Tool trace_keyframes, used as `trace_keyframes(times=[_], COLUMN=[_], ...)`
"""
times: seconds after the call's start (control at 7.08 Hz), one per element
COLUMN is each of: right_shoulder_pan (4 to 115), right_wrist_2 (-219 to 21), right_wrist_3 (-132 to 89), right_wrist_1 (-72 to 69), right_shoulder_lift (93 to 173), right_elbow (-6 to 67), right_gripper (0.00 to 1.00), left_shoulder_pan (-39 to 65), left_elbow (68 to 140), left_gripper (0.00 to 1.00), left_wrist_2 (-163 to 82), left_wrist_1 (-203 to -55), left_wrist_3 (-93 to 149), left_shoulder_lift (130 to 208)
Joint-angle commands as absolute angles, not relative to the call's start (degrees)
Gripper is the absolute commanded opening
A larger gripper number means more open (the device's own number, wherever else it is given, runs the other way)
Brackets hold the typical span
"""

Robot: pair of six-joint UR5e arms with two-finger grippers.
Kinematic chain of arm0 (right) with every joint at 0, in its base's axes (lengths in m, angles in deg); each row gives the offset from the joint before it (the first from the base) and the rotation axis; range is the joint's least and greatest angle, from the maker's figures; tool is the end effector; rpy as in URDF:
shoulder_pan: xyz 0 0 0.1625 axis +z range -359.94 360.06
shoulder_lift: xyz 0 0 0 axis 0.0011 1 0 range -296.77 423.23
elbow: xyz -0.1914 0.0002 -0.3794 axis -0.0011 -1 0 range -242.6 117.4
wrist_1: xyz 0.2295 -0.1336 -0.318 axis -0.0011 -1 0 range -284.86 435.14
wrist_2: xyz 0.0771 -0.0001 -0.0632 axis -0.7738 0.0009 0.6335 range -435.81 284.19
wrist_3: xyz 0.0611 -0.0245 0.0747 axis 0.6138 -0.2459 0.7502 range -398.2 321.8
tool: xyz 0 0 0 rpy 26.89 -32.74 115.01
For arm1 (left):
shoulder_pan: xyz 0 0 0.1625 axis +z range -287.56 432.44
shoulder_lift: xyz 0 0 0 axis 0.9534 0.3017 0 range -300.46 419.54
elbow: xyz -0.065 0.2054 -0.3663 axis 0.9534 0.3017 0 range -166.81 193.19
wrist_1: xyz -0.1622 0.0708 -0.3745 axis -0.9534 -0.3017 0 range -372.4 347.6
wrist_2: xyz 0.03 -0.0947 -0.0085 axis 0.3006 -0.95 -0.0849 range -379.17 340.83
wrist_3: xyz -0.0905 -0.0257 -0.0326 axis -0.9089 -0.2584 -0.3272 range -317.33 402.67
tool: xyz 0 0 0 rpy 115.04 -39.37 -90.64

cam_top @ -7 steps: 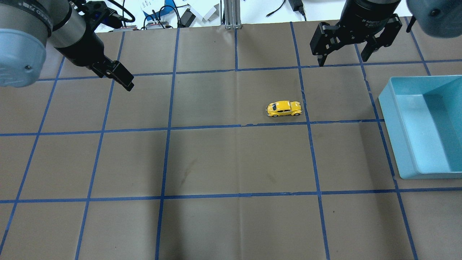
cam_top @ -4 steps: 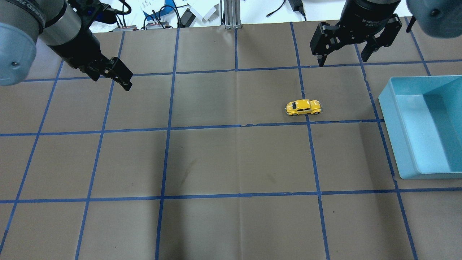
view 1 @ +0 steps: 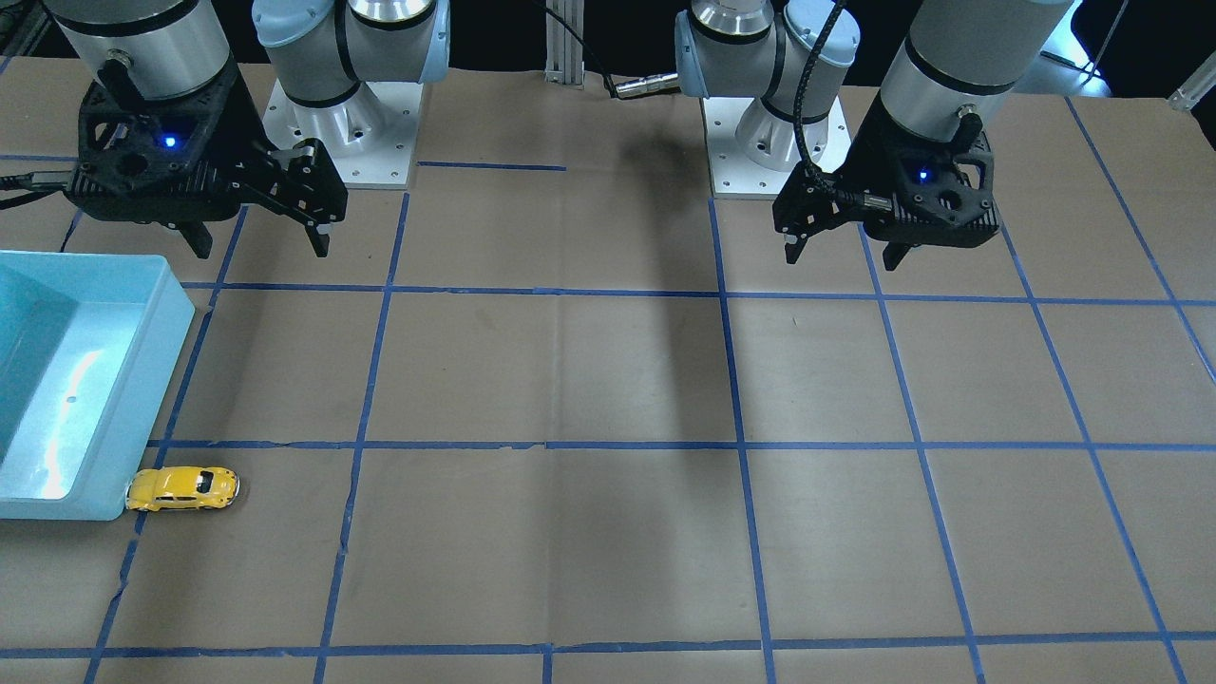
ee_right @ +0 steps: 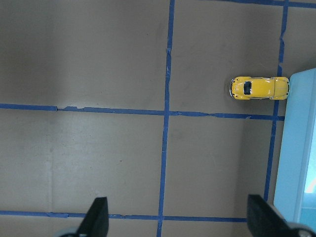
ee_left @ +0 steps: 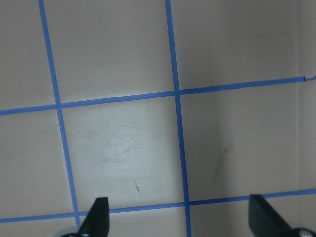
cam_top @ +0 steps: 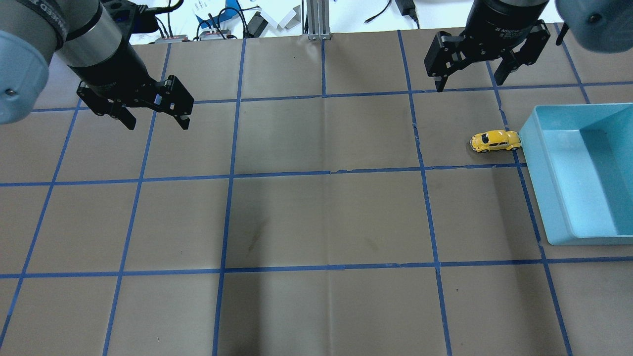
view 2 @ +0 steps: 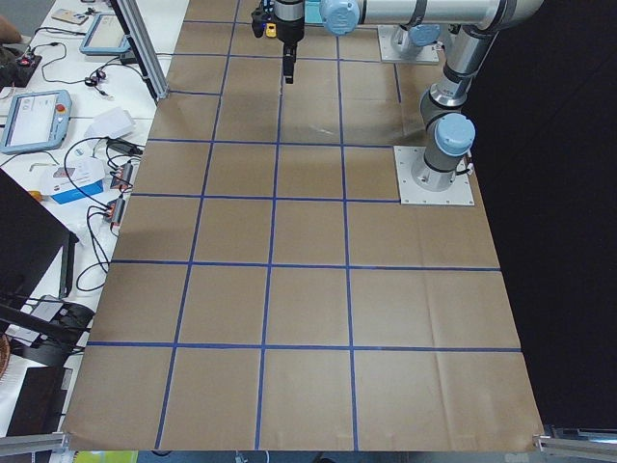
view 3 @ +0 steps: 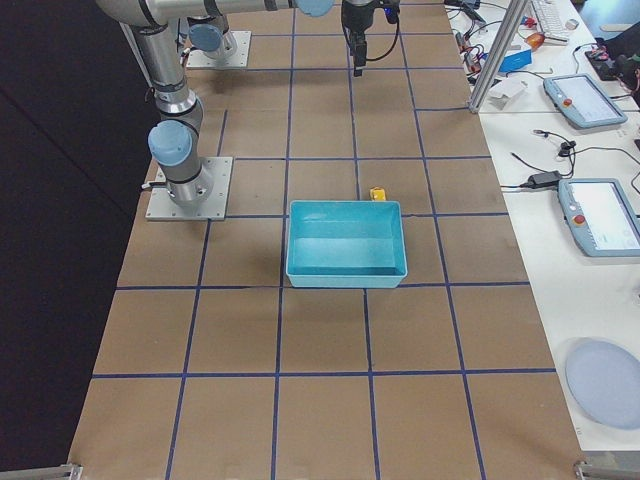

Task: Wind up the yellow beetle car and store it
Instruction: 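Hold the left gripper raised while the car rolls toward the blue bin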

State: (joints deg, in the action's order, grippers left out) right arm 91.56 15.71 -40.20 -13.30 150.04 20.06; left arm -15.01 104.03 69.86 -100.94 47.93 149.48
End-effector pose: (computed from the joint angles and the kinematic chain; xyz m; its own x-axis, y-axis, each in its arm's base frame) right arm 0.1443 -0.5153 0.5203 -0.9978 -0.0598 0.0280 -0.0610 0.9972 -0.0441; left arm -0.1129 -0.4981 0.4837 -0.9988 0.0473 0.0157 0.0471 0.9988 -0.0134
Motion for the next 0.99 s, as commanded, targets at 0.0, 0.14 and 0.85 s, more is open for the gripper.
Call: trace_keyframes(times=[0.0, 0.14, 0.85], right_shoulder_pan=[91.56, 91.56, 91.21], right_wrist_2=[15.78, 15.86, 19.90], right_wrist_3=[-40.14, -40.05, -41.36], right_wrist_1=[-13.10, -13.02, -10.99], right_shoulder_lift=[150.06, 149.72, 149.80], right_elbow=[20.01, 20.01, 22.99], right_gripper=[1.00, 1.00, 1.00], left_shoulder_pan=[-14.05, -14.05, -14.22], left_elbow=[103.72, 103.45, 99.58], left_gripper=[1.00, 1.00, 1.00], left_wrist_2=[69.69, 70.30, 70.57], left_wrist_1=[-100.21, -100.29, -107.15], left_wrist_3=[48.82, 49.78, 49.70], left_shoulder_lift=[149.10, 148.84, 148.58])
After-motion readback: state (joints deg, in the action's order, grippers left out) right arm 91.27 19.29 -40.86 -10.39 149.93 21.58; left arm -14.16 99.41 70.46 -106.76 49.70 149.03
